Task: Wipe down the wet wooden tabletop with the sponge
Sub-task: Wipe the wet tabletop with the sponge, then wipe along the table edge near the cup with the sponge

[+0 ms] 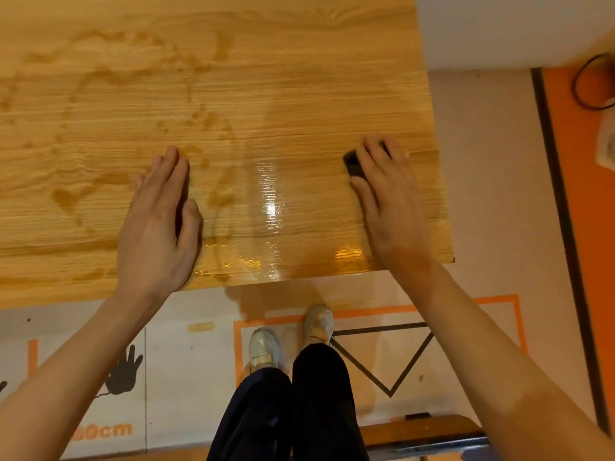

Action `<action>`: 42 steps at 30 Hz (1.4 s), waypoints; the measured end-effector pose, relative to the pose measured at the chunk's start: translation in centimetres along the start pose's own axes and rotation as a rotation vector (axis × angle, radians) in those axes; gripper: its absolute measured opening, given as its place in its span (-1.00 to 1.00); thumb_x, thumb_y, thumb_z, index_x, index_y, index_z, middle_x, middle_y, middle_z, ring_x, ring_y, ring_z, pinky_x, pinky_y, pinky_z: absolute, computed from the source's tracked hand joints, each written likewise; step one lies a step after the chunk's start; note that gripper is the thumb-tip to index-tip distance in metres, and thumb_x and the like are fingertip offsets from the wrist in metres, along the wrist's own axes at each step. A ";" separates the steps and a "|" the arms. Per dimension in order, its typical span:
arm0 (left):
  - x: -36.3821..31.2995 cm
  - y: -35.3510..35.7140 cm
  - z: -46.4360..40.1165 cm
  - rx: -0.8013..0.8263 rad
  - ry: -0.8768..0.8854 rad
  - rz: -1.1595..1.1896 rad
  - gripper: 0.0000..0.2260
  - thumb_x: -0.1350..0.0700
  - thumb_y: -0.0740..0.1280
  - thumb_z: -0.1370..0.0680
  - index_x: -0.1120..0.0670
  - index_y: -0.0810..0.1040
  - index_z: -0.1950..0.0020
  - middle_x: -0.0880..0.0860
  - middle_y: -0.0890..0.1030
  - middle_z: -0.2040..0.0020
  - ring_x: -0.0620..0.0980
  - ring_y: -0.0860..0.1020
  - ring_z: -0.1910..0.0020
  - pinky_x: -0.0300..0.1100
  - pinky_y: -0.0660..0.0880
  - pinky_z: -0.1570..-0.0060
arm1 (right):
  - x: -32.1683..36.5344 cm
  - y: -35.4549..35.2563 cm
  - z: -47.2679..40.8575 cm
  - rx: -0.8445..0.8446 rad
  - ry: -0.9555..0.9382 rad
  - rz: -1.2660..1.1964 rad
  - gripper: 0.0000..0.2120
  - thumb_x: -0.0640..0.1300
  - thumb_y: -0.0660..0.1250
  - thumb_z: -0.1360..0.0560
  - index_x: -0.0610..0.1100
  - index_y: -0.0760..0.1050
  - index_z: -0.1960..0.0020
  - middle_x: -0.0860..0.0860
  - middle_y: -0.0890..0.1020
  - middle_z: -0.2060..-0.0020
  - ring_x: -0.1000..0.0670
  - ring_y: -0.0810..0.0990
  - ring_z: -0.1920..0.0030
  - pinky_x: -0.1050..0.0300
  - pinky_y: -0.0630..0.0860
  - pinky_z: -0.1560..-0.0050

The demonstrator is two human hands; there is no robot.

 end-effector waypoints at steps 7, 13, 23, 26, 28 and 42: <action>0.1 0.0 0.1 -0.001 -0.017 -0.007 -0.52 0.09 0.08 -0.68 0.21 0.25 -0.59 0.03 0.19 -0.62 -0.03 0.09 -0.62 -0.20 -0.10 -0.59 | -1.3 -1.6 8.4 0.009 0.057 -0.175 -0.59 -0.19 0.14 -0.64 -0.27 0.28 -0.46 -0.11 0.31 -0.46 0.02 0.12 -0.53 -0.05 0.14 -0.53; -0.1 0.0 -0.1 -0.009 -0.023 -0.015 -0.53 0.09 0.08 -0.68 0.21 0.26 -0.59 0.05 0.20 -0.62 -0.02 0.11 -0.62 -0.19 -0.08 -0.60 | -3.8 -2.5 0.1 -0.047 0.057 -0.039 -0.62 -0.15 0.16 -0.64 -0.28 0.37 -0.41 -0.16 0.41 -0.41 -0.15 0.24 -0.49 -0.12 0.21 -0.49; -0.5 -0.2 -0.1 -0.014 -0.026 -0.014 -0.53 0.09 0.09 -0.68 0.22 0.28 -0.58 0.09 0.24 -0.61 -0.02 0.13 -0.61 -0.24 -0.09 -0.58 | -6.2 -4.4 7.9 -0.055 0.224 -0.150 -0.60 -0.22 0.19 -0.62 -0.24 0.33 -0.45 -0.07 0.35 -0.46 -0.03 0.14 -0.53 -0.19 0.23 -0.47; -0.6 -0.2 0.0 -0.014 -0.028 -0.015 -0.53 0.08 0.07 -0.68 0.21 0.27 -0.58 0.08 0.23 -0.61 -0.02 0.12 -0.61 -0.22 -0.08 -0.59 | -3.3 -3.2 7.4 -0.188 0.251 -0.076 -0.61 -0.20 0.17 -0.64 -0.30 0.32 -0.43 -0.15 0.38 -0.43 -0.11 0.18 -0.51 -0.19 0.27 -0.45; -0.6 -0.2 0.1 -0.008 -0.031 -0.017 -0.52 0.07 0.07 -0.69 0.21 0.26 -0.59 0.08 0.22 -0.62 -0.03 0.11 -0.62 -0.17 -0.07 -0.60 | 1.1 -0.9 8.3 -0.222 0.199 -0.061 -0.59 -0.23 0.26 -0.59 -0.29 0.33 -0.41 -0.19 0.42 -0.40 -0.16 0.25 -0.49 -0.19 0.34 -0.41; 0.2 -0.1 0.3 0.022 0.029 0.107 -0.58 0.11 0.18 -0.69 0.18 0.35 -0.55 0.06 0.29 -0.59 -0.02 0.17 -0.60 -0.07 0.05 -0.59 | -0.9 -2.2 12.1 -0.395 0.417 -0.083 -0.64 -0.21 0.16 -0.64 -0.32 0.38 -0.40 -0.17 0.44 -0.39 -0.15 0.25 -0.48 0.02 0.18 -0.50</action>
Point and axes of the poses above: each hand's wrist, its own z-axis away from the middle knuckle, its own y-axis out of the palm, x = y × z, the point moved 7 cm from there along -z, towards the middle knuckle
